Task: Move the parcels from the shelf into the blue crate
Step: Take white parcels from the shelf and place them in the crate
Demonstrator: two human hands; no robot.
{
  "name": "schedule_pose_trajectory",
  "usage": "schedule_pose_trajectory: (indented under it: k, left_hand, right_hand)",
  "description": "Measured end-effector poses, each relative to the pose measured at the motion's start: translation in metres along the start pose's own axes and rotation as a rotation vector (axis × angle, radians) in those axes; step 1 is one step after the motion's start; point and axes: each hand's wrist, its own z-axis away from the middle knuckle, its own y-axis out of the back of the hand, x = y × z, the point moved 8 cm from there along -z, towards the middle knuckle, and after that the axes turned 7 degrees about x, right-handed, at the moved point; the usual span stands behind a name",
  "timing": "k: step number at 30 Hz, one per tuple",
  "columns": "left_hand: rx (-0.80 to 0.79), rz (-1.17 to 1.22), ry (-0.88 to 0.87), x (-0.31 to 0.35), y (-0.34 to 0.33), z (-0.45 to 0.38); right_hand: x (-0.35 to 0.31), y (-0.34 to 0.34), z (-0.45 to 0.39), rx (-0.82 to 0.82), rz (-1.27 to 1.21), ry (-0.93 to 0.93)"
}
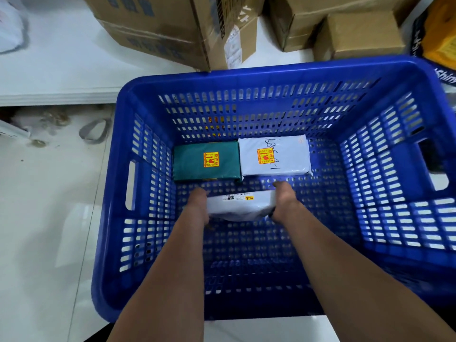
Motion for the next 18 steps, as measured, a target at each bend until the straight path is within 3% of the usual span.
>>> schedule_pose_trajectory:
  k: [3,10,18]
  left_hand:
    - [-0.099,-0.087,0.023,-0.004,-0.001,-0.002]
    - [-0.105,-0.057,0.018,-0.013,0.003,-0.018]
    - [-0.124,-0.122,0.076,-0.020,0.010,-0.015]
  right_hand:
    - [0.005,0.000,-0.001,-0.085,-0.040,-0.066]
    - [0.011,-0.011,-0.014,-0.194,-0.133,-0.148]
    - [0.004,-0.021,0.009,-0.365,-0.170,-0.104]
